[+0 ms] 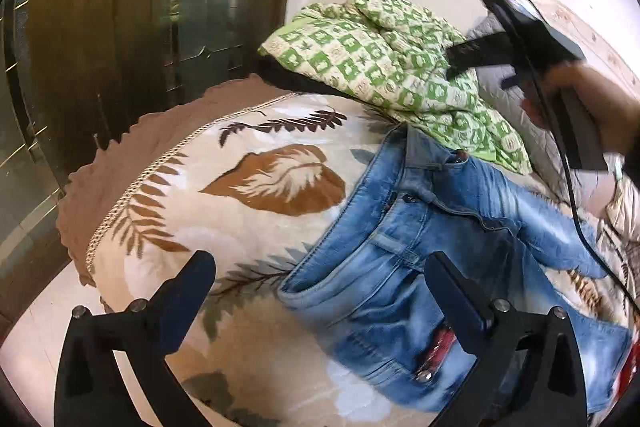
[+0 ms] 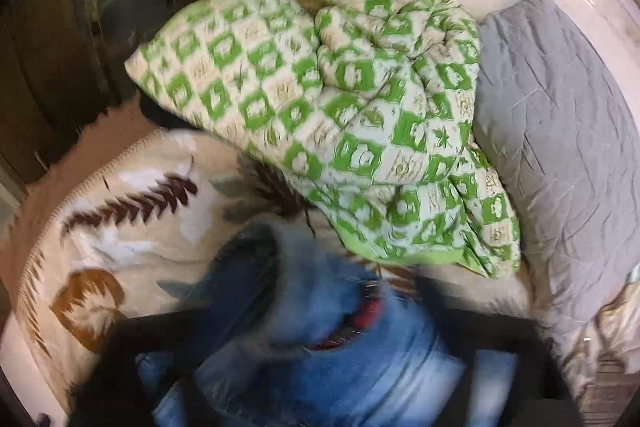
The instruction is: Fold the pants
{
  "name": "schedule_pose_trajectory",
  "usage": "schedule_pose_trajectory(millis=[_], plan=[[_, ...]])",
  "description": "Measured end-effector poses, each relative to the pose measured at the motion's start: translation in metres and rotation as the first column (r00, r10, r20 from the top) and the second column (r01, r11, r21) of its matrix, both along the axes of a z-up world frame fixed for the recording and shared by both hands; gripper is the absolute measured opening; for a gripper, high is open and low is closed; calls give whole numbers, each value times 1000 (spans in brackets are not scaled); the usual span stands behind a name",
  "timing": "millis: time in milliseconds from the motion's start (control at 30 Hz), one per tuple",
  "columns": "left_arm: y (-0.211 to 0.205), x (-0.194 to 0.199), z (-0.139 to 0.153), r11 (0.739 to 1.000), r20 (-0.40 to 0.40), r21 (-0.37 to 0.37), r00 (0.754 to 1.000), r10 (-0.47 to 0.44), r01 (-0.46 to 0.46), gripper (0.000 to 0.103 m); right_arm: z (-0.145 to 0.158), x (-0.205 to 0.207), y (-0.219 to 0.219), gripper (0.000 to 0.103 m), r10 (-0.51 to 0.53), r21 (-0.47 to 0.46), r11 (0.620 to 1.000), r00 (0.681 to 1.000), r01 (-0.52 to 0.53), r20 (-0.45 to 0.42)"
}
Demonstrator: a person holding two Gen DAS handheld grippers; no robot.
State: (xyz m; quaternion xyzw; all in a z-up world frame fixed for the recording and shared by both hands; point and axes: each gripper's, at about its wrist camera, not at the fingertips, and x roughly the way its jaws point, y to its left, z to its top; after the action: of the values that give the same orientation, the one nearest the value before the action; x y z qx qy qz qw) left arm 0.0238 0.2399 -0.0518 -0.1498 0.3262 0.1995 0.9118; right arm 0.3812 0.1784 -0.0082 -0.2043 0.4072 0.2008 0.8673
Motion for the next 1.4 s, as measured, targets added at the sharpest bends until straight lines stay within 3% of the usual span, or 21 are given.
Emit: schedule_pose_trajectory(millis=[200,400,500,700,767,833,967,1067,1200,1400], plan=[[-12,-9,22,998,29,28,998,-54,53,103,23,-8,-55,101,-34,154,987,999,39,-34],[-67,19,39,967,10,79,970,-242,241,103,41,-41,-181,102,-127,249,960,991,132,-37],[-102,40,45,925,-1,67,928,-374,373,103,43,-61,-273,103,-214,288,933,976,218,-46],[-182,92,43,805,-49,3,804,-592,593,103,21,-116,-448,103,-418,333,842,903,425,-97],[-207,112,41,760,-65,-21,758,-649,649,103,9,-134,-487,103,-470,335,810,875,481,-119],[-227,128,39,733,-98,-44,728,-679,678,103,-1,-148,-519,103,-503,343,783,853,519,-143],[-252,158,40,699,-145,-68,686,-713,712,103,-19,-163,-552,103,-533,362,746,827,559,-179],[-263,178,47,679,-169,-63,663,-729,731,103,-27,-160,-552,103,-520,358,750,830,556,-201],[-276,211,59,635,-203,-71,612,-764,770,103,-31,-142,-547,103,-505,351,758,836,549,-216],[-296,274,64,535,-324,-48,494,-807,843,103,-29,-86,-535,103,-464,332,777,843,535,-272]])
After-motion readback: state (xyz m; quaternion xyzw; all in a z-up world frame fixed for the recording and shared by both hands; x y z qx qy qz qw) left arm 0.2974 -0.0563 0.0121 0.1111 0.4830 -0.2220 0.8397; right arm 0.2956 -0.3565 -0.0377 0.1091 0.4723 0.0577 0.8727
